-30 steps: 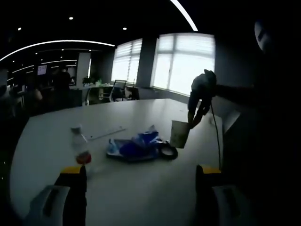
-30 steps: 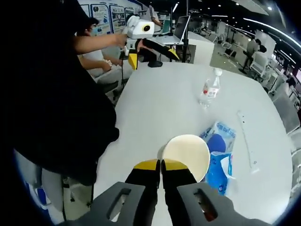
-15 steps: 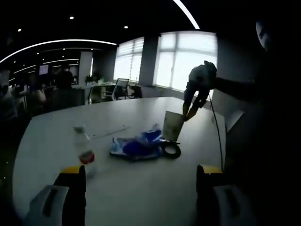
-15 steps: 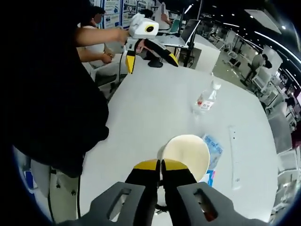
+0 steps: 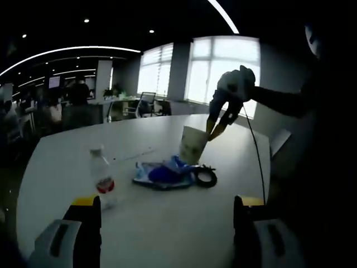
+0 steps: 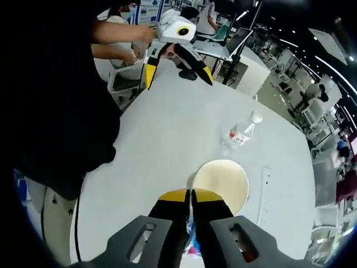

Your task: Arrange the tabletop items into an orderly group along one side of the table until the central work area is clear of visible clutter.

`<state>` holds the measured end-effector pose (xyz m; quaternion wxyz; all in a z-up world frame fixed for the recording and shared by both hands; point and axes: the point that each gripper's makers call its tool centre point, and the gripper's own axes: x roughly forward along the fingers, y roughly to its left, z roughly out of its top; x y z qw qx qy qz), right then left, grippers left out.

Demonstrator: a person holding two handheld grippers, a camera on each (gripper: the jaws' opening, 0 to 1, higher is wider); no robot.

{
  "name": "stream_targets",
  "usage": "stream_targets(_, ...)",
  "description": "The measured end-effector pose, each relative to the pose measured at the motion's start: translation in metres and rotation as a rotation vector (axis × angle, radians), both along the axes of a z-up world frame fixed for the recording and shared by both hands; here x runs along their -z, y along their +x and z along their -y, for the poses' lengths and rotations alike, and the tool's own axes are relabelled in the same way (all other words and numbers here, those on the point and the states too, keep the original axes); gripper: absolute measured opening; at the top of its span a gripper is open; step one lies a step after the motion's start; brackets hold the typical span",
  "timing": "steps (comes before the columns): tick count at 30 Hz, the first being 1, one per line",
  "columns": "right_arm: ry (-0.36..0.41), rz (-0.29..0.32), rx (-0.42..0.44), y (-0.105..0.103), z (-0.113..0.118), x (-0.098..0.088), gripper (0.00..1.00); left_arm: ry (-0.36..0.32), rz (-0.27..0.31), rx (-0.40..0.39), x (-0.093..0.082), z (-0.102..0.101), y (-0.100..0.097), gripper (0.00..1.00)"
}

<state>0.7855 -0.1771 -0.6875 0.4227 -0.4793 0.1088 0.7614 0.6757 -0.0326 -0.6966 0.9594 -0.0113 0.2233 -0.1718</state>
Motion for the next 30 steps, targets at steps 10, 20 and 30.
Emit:
stream_targets(10,0.002,0.061,-0.043,0.008,-0.029,0.008,0.0,0.009,-0.018,-0.011,0.002,-0.003,-0.001,0.97)
stream_targets(20,0.012,0.088,-0.063,0.019,-0.065,0.016,0.0,-0.001,-0.017,-0.004,0.001,-0.003,-0.001,0.98)
stream_targets(30,-0.003,0.128,-0.072,0.024,-0.095,0.028,0.0,-0.01,-0.012,-0.009,0.0,-0.005,0.003,0.98)
